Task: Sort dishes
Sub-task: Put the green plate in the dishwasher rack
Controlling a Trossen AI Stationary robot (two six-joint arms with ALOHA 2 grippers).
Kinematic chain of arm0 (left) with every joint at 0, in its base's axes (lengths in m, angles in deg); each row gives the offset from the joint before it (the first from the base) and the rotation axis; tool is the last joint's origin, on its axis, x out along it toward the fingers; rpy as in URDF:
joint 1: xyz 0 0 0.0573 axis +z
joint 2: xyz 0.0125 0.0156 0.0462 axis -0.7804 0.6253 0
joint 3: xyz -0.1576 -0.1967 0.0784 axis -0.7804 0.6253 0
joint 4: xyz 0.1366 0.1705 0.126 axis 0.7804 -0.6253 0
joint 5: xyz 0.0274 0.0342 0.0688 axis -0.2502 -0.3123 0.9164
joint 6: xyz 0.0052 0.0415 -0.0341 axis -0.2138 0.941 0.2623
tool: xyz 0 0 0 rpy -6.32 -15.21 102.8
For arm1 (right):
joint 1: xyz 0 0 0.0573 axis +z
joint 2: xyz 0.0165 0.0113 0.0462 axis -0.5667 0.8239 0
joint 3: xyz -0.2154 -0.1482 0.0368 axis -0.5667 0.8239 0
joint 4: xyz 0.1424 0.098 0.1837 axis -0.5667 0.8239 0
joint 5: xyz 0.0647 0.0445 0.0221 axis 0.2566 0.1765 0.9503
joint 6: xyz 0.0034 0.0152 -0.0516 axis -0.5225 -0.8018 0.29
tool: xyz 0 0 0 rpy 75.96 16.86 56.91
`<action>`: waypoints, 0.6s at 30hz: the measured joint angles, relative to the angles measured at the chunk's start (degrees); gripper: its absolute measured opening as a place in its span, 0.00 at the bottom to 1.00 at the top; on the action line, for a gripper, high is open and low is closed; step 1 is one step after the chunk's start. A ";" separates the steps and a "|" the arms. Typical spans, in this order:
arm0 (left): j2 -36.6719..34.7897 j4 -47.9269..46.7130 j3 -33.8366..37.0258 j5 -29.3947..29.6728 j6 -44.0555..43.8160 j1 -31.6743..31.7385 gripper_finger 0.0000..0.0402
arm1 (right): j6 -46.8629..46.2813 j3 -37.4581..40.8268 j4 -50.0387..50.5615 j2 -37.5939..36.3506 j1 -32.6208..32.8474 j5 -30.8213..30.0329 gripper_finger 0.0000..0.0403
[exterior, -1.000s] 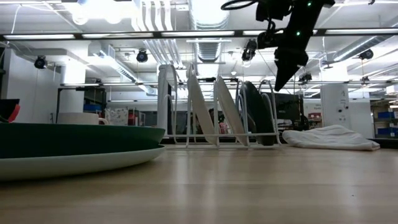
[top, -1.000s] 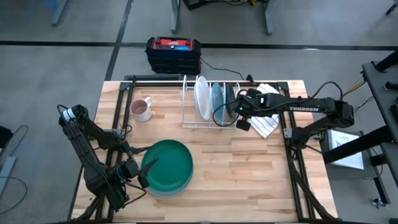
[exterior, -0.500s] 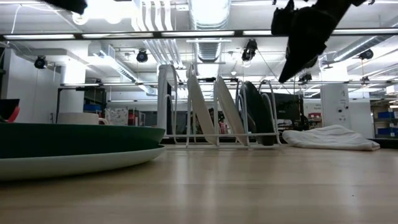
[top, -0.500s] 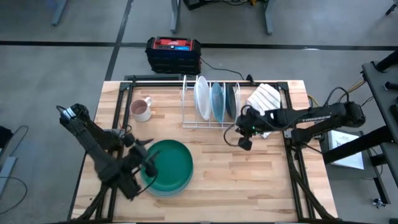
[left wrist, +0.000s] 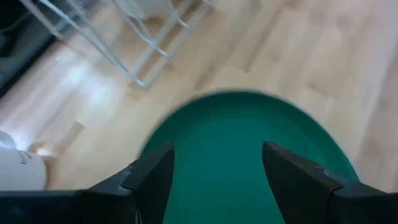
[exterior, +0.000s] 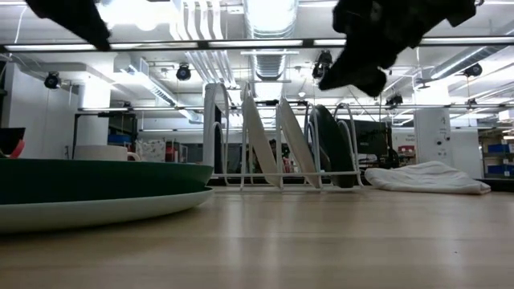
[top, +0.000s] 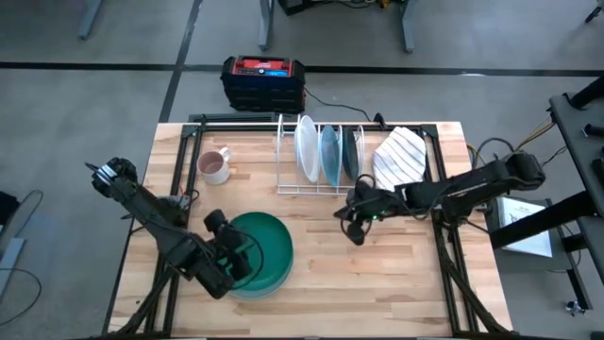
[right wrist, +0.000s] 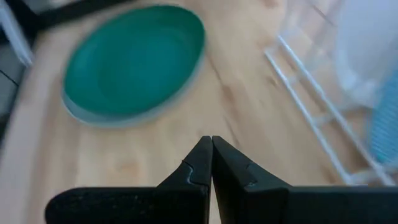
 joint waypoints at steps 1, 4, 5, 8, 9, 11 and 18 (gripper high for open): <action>0.34 0.09 -0.01 -0.90 0.26 -0.71 0.58 | -0.88 0.00 -2.79 1.36 0.52 0.12 0.00; 1.52 0.22 0.00 -2.53 -0.12 -2.76 0.58 | -2.78 -0.29 -8.94 5.41 1.49 3.26 0.00; 1.96 0.26 0.00 -2.85 -0.40 -3.60 0.58 | -3.33 -0.55 -11.08 6.79 1.72 3.93 0.00; 3.44 0.42 0.00 -3.43 -1.76 -5.74 0.58 | -6.59 -1.26 -15.83 10.66 2.01 4.08 0.00; 3.90 0.43 0.00 -3.48 -2.35 -6.47 0.58 | -7.57 -1.63 -16.65 11.87 2.01 4.10 0.00; 4.82 0.75 0.00 -3.48 -3.58 -7.46 0.58 | -9.40 -2.58 -16.84 14.35 1.97 4.07 0.00; 10.50 1.78 0.00 0.13 -7.80 -9.23 0.58 | -13.86 -8.27 -17.49 23.46 1.93 0.16 0.08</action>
